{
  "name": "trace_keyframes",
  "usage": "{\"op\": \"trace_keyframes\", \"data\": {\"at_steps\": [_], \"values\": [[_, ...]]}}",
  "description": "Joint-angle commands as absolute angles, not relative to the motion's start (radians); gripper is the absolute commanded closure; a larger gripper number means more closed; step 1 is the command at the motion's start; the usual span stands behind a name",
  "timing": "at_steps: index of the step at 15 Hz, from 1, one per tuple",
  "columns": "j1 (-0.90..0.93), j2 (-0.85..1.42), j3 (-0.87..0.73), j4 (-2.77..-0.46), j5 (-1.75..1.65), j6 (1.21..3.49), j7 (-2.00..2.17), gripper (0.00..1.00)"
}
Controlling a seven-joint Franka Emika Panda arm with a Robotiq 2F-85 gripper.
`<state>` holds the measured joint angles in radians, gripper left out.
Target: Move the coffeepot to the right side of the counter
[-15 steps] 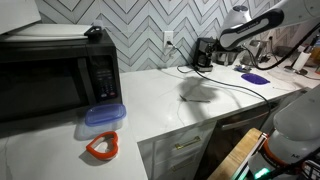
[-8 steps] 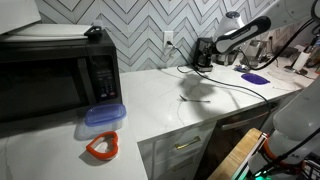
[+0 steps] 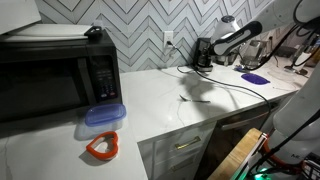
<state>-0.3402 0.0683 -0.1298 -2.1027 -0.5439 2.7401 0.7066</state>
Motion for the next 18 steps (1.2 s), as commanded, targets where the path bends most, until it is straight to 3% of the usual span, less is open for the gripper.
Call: {"op": "trace_keyframes", "data": {"at_steps": [1,12,13,14,18], "values": [[-0.341,0.117,-0.147,-2.071,-0.627,2.79,0.79,0.0],[-0.342,0.159,-0.19,-2.056,-0.664,2.876,0.822,0.0],[-0.341,0.159,-0.193,-2.056,-0.667,2.881,0.824,0.07],[-0.339,0.159,-0.198,-2.055,-0.675,2.885,0.828,0.26],[-0.335,0.162,-0.21,-2.053,-0.713,2.899,0.852,0.58]]}}
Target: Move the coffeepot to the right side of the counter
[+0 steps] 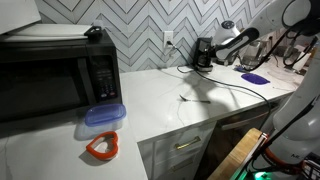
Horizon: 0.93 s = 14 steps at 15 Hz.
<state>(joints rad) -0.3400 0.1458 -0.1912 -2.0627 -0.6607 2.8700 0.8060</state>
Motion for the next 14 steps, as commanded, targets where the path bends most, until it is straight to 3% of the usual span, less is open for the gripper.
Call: {"op": "trace_keyframes", "data": {"at_steps": [1,5,14], "values": [[-0.335,0.164,-0.211,-2.051,-0.72,2.902,0.857,0.65],[-0.333,0.168,-0.205,-2.052,-0.718,2.918,0.857,0.93],[-0.337,0.087,-0.163,-2.117,-0.598,2.861,0.773,0.92]]}}
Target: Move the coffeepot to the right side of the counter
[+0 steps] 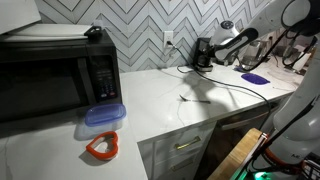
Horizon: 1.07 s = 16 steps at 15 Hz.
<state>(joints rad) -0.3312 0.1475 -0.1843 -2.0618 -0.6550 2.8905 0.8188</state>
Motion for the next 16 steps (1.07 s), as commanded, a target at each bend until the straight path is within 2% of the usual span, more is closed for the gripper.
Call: {"op": "trace_keyframes", "data": {"at_steps": [1,16], "values": [[-0.336,0.076,-0.162,-2.125,-0.59,2.852,0.769,0.92],[-0.294,-0.117,-0.171,-2.236,-0.491,2.64,0.658,0.92]]}}
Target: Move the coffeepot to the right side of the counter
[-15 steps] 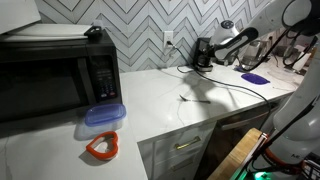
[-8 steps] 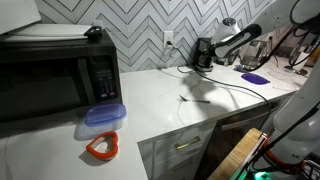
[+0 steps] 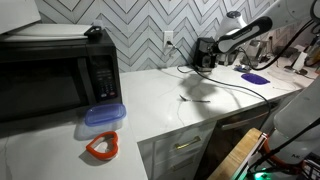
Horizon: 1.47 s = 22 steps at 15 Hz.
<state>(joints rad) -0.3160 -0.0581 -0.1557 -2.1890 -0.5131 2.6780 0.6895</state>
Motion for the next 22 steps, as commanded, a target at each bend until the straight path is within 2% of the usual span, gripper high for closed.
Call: {"op": "trace_keyframes", "data": {"at_steps": [1,12,22], "values": [[-0.293,-0.123,-0.169,-2.241,-0.49,2.632,0.654,0.92],[-0.328,-0.184,-0.15,-2.287,-0.605,2.633,0.766,0.92],[-0.438,-0.231,-0.18,-2.329,-0.817,2.634,1.094,0.92]]}}
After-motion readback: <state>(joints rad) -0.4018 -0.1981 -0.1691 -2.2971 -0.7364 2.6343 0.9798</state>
